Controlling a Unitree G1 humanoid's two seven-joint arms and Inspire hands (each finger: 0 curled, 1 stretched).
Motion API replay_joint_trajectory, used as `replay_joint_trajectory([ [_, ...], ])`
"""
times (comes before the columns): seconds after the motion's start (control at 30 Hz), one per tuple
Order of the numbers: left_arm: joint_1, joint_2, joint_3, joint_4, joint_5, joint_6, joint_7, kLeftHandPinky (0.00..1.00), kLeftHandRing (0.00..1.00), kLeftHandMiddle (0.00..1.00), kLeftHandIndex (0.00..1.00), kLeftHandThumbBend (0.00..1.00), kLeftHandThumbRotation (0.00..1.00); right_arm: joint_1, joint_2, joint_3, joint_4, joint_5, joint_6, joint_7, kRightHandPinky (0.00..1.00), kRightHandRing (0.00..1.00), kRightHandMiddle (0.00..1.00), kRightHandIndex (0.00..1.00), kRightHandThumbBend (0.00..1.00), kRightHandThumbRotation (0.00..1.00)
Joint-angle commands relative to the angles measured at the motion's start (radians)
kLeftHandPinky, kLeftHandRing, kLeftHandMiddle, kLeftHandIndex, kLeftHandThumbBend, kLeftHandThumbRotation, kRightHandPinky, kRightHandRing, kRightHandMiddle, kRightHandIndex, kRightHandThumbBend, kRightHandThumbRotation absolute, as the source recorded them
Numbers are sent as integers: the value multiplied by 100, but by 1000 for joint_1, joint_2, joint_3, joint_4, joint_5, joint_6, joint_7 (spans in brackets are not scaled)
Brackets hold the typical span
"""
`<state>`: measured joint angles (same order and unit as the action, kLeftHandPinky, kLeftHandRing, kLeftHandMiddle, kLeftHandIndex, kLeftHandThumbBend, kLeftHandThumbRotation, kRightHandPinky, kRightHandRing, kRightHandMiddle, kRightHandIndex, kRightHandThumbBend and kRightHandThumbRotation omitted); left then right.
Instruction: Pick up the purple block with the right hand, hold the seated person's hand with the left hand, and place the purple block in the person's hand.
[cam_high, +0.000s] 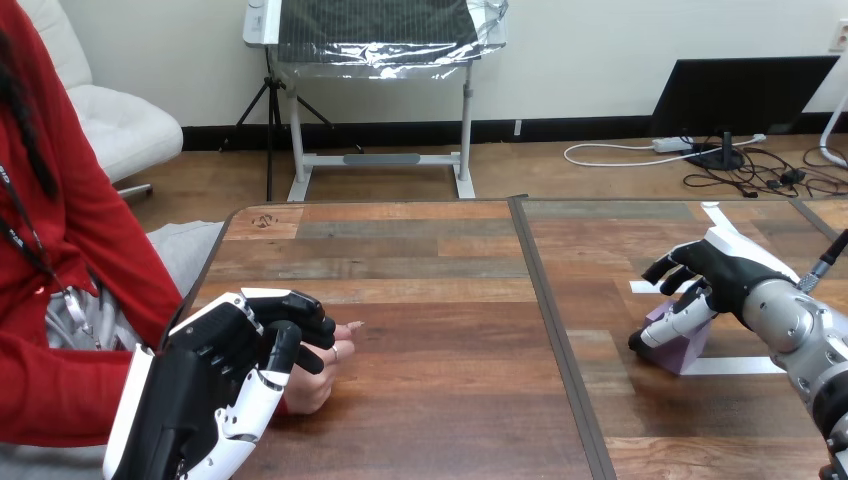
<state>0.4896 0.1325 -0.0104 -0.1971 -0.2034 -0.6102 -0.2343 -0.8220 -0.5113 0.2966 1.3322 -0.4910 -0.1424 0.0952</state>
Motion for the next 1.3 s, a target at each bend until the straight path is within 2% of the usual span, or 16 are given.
replay_joint_trajectory([
  [0.0,-47,-12,3,-14,-2,-9,-3,46,57,57,55,30,50,-72,-29,7,-34,-12,1,-2,65,73,77,76,96,10],
  [0.33,-50,-13,8,-16,10,-11,5,46,56,57,55,30,51,-81,-39,37,-33,-51,23,18,60,70,75,76,94,15],
  [0.63,-51,-14,9,-18,17,-8,12,45,55,56,54,32,50,-77,-50,36,-27,-67,15,12,54,65,71,75,92,15],
  [0.83,-53,-13,10,-16,18,-7,13,44,55,55,54,33,51,-76,-55,34,-28,-67,10,13,49,60,66,70,93,15],
  [1.27,-55,-10,8,-20,13,4,11,44,55,55,53,33,51,-71,-62,26,-25,-57,9,24,54,63,69,73,96,15],
])
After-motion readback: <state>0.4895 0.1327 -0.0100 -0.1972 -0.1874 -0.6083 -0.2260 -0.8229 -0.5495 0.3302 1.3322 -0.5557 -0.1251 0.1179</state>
